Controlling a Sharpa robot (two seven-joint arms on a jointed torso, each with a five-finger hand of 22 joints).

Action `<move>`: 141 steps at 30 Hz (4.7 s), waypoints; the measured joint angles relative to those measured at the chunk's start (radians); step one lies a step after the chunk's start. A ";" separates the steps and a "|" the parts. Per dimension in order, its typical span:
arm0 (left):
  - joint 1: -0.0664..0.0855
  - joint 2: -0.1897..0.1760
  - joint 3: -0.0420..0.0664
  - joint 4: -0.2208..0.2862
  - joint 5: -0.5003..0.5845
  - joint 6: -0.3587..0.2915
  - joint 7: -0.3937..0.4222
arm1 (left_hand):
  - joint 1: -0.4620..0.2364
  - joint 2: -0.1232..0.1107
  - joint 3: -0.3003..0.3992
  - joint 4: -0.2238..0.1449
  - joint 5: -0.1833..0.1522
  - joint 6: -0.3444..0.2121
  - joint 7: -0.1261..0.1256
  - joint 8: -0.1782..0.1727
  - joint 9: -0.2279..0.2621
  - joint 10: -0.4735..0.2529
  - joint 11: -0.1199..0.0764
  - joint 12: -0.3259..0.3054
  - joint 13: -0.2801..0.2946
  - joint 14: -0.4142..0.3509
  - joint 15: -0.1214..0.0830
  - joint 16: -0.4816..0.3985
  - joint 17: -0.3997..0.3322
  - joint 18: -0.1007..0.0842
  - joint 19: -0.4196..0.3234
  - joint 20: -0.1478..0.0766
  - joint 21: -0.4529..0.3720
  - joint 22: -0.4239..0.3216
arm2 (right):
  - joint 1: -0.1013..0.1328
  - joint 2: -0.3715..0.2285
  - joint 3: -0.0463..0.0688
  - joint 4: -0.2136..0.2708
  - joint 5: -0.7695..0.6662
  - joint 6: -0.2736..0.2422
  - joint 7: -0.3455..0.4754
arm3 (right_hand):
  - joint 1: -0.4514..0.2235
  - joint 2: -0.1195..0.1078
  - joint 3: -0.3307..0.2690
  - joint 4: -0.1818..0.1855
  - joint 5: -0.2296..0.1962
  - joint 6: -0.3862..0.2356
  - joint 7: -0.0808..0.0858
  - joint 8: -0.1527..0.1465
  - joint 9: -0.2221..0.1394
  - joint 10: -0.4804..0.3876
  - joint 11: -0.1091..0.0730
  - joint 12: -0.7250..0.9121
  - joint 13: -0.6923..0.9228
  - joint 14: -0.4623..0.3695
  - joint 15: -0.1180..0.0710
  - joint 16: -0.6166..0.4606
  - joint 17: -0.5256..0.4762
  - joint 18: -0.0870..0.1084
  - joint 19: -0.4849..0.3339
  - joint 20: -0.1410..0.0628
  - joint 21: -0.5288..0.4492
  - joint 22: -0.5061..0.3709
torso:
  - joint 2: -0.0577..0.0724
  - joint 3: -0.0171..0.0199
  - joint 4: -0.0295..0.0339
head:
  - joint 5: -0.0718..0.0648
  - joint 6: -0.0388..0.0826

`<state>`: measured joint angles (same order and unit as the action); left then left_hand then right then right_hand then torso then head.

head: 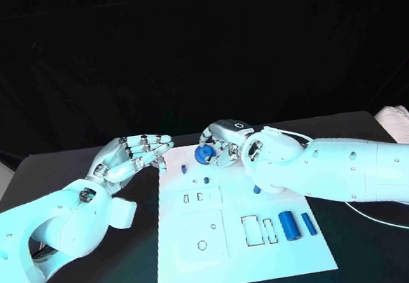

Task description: Assemble the parts on the task board

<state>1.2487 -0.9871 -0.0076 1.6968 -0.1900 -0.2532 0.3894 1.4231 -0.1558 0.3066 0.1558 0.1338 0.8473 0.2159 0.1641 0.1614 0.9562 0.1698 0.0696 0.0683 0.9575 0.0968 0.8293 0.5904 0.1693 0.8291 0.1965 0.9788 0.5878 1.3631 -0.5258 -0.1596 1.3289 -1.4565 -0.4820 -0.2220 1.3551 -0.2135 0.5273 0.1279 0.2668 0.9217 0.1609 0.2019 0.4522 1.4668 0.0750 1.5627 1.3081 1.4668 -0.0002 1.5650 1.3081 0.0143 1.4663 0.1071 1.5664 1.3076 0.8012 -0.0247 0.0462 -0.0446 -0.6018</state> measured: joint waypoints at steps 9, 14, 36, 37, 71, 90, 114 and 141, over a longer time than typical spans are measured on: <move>0.000 0.002 0.000 -0.001 0.000 0.003 -0.002 | 0.000 0.000 0.000 0.000 0.000 0.000 0.000 0.000 0.000 0.000 0.000 0.000 0.000 0.000 0.000 0.000 0.000 0.000 0.000 0.000 0.000 0.000 | -0.007 0.031 -0.002 -0.044 -0.012 0.006 -0.002 | -0.005 -0.005 0.001 -0.004 -0.002 0.004 0.000 0.000 0.000 0.000 0.000 0.000 0.000 0.000 0.000 0.000 0.000 0.000 0.000 0.000 0.000 0.000 | 0.002 -0.0001 0.0054 | -0.002 -0.002; 0.000 0.003 0.000 -0.001 0.000 0.004 -0.003 | 0.000 0.000 0.000 0.000 0.000 0.000 0.000 0.000 0.000 0.000 0.000 0.000 0.000 0.000 0.000 0.000 0.000 0.000 0.000 0.000 0.000 0.000 | -0.013 0.046 -0.004 -0.061 -0.015 0.017 -0.002 | -0.007 -0.008 0.001 -0.004 -0.005 0.008 -0.001 0.000 0.000 0.000 0.000 0.000 0.000 0.000 0.000 0.000 0.000 0.000 0.000 0.000 0.000 0.000 | 0.003 -0.0001 0.0056 | -0.002 -0.005; 0.000 0.001 0.000 0.000 0.000 0.004 -0.005 | 0.000 0.000 0.003 -0.003 0.000 0.000 0.000 0.000 0.001 0.000 0.000 0.000 0.000 -0.004 0.004 0.000 -0.002 0.000 0.000 0.000 0.004 0.001 | -0.020 0.059 -0.008 -0.097 -0.038 0.061 -0.025 | -0.018 -0.008 0.003 -0.008 -0.014 0.010 -0.003 0.002 0.000 0.000 0.000 0.000 0.000 0.000 0.000 0.000 0.000 0.000 0.000 0.000 0.000 0.000 | 0.002 0.0002 0.0038 | -0.001 -0.008; 0.000 0.001 0.000 0.000 0.000 0.004 -0.005 | 0.000 0.000 0.003 -0.003 0.000 0.000 0.000 0.000 0.001 0.000 0.000 0.000 0.000 -0.004 0.004 0.000 -0.002 0.000 0.000 0.000 0.004 0.001 | -0.020 0.059 -0.008 -0.097 -0.040 0.061 -0.027 | -0.020 -0.010 0.003 -0.008 -0.014 0.010 -0.003 0.002 0.000 0.000 0.000 0.000 0.000 0.000 0.000 0.000 0.000 0.000 0.000 0.000 0.000 0.001 | 0.002 0.0005 0.0039 | -0.001 -0.008; 0.000 -0.004 0.000 -0.001 0.000 0.004 -0.011 | 0.000 0.000 0.003 -0.003 0.000 0.000 0.000 0.000 0.001 0.000 0.000 0.000 0.000 -0.004 0.004 0.000 -0.005 0.000 -0.007 0.000 0.004 0.002 | -0.020 0.034 -0.009 -0.093 0.006 0.102 -0.012 | -0.035 0.065 -0.346 0.155 -0.127 -0.024 0.010 -0.074 -0.031 0.000 0.018 -0.031 -0.001 0.000 0.018 0.000 -0.001 0.000 0.000 0.015 0.000 0.000 | 0.001 0.0001 0.0037 | 0.000 -0.014; 0.000 -0.004 0.000 -0.009 0.000 0.004 -0.014 | 0.000 0.000 0.005 -0.005 0.000 -0.007 0.000 0.000 0.001 -0.004 -0.004 0.000 0.000 -0.004 0.004 0.000 -0.006 0.000 -0.007 0.000 0.008 0.003 | -0.021 -0.051 -0.009 -0.029 0.076 -0.081 0.077 | -0.030 0.070 -0.332 0.148 -0.110 -0.036 0.014 -0.080 -0.039 0.000 0.018 -0.031 0.000 0.000 0.018 0.000 -0.001 0.000 0.000 0.015 0.000 0.000 | 0.000 0.0005 0.0031 | -0.003 -0.003; 0.000 0.013 0.000 -0.033 -0.001 0.018 -0.014 | 0.000 0.000 0.005 -0.005 0.000 -0.007 0.000 -0.003 0.001 -0.007 0.000 0.000 0.000 -0.004 0.004 0.000 -0.007 0.000 -0.007 0.000 0.008 0.003 | 0.025 -0.434 0.000 0.056 0.341 0.090 0.319 | 0.103 0.011 -0.226 0.047 -0.094 -0.028 0.011 -0.079 -0.051 0.000 0.018 -0.035 0.000 0.000 0.018 0.000 0.000 0.000 0.000 0.015 0.000 0.000 | -0.014 0.0167 -0.0181 | -0.007 -0.004; 0.000 0.015 -0.001 -0.042 -0.005 0.026 -0.014 | 0.000 0.000 0.005 -0.005 0.000 -0.007 0.000 -0.003 0.001 -0.007 0.000 0.000 0.000 -0.004 0.004 0.000 -0.008 0.000 -0.007 0.000 0.008 0.004 | -0.047 -0.378 -0.005 -0.068 0.261 0.133 0.350 | 0.103 0.011 -0.225 0.043 -0.075 -0.026 0.008 -0.083 -0.053 0.000 0.018 -0.035 0.000 0.000 0.018 0.000 0.000 0.000 0.000 0.015 0.000 0.000 | -0.011 0.0220 -0.0165 | -0.005 -0.015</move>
<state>1.2487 -0.9724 -0.0084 1.6553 -0.1952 -0.2272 0.3755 1.4232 -0.1559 0.3120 0.1504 0.1338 0.8402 0.2159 0.1607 0.1624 0.9488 0.1698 0.0696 0.0683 0.9540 0.1004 0.8293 0.5825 0.1694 0.8219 0.1967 0.9865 0.5916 1.3166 -0.9037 -0.1644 1.2606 -1.1959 -0.3489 0.1279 1.4585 -0.2029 0.3025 0.1709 0.1919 0.8961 0.1688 0.1186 0.3991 1.4665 0.0931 1.5280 1.3076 1.4668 0.0180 1.5650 1.3077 0.0144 1.4661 0.1220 1.5664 1.3078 0.7905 -0.0028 0.0297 -0.0494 -0.6164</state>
